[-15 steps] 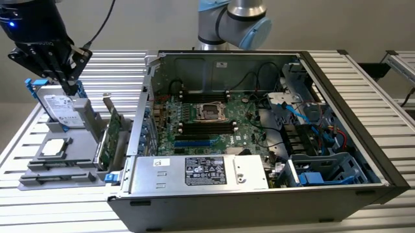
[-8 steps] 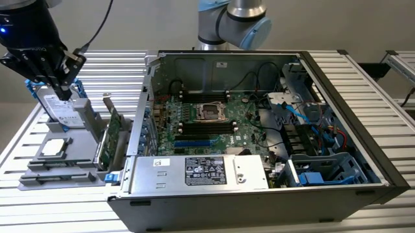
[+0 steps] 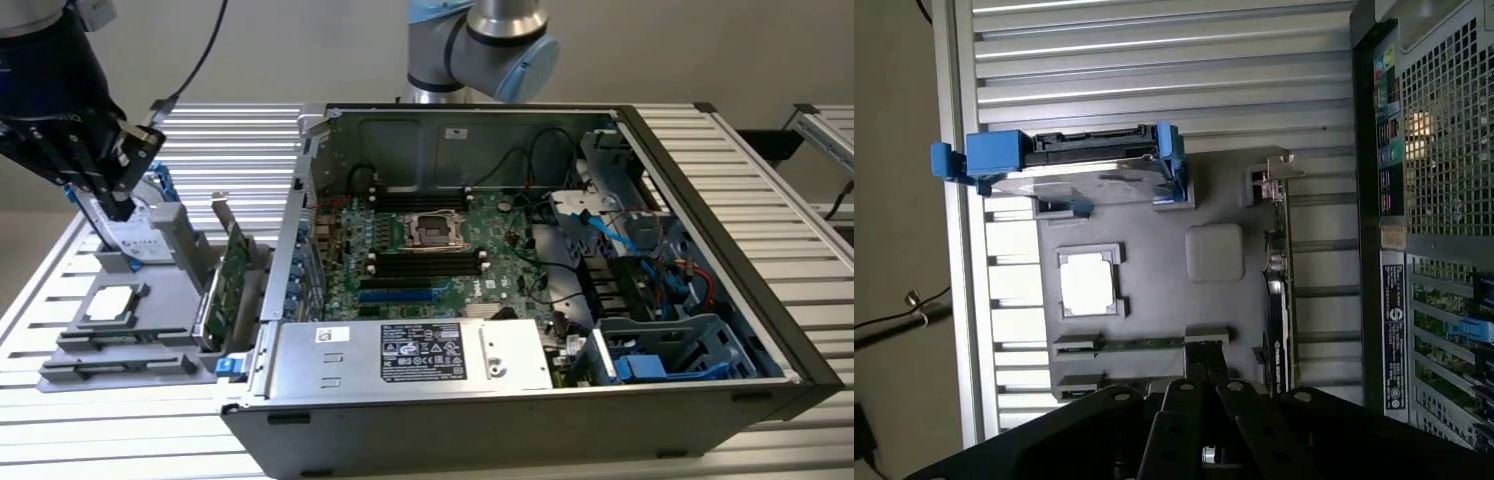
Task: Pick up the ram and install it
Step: 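Reach for the ram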
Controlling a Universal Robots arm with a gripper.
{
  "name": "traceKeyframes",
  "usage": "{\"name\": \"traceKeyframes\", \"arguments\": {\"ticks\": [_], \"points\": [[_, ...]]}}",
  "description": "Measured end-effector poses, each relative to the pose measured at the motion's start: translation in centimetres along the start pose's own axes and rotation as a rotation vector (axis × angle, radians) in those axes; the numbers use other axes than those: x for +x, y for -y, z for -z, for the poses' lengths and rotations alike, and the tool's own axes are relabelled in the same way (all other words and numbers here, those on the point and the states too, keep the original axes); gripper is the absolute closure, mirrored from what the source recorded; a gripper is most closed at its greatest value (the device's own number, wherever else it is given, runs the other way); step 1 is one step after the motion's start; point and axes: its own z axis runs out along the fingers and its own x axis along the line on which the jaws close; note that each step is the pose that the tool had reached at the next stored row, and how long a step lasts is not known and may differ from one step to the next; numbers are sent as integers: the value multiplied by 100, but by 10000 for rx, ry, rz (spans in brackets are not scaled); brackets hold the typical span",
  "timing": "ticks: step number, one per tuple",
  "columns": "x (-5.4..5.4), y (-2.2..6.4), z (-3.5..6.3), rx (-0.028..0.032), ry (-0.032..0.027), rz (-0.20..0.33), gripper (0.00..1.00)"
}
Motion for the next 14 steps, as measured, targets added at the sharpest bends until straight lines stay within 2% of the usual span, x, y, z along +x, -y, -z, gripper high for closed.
{"name": "traceKeyframes", "arguments": {"ticks": [6,14], "points": [[28,95,-41,9,-139,-4,89],[53,218,-86,16,-170,60,89]]}}
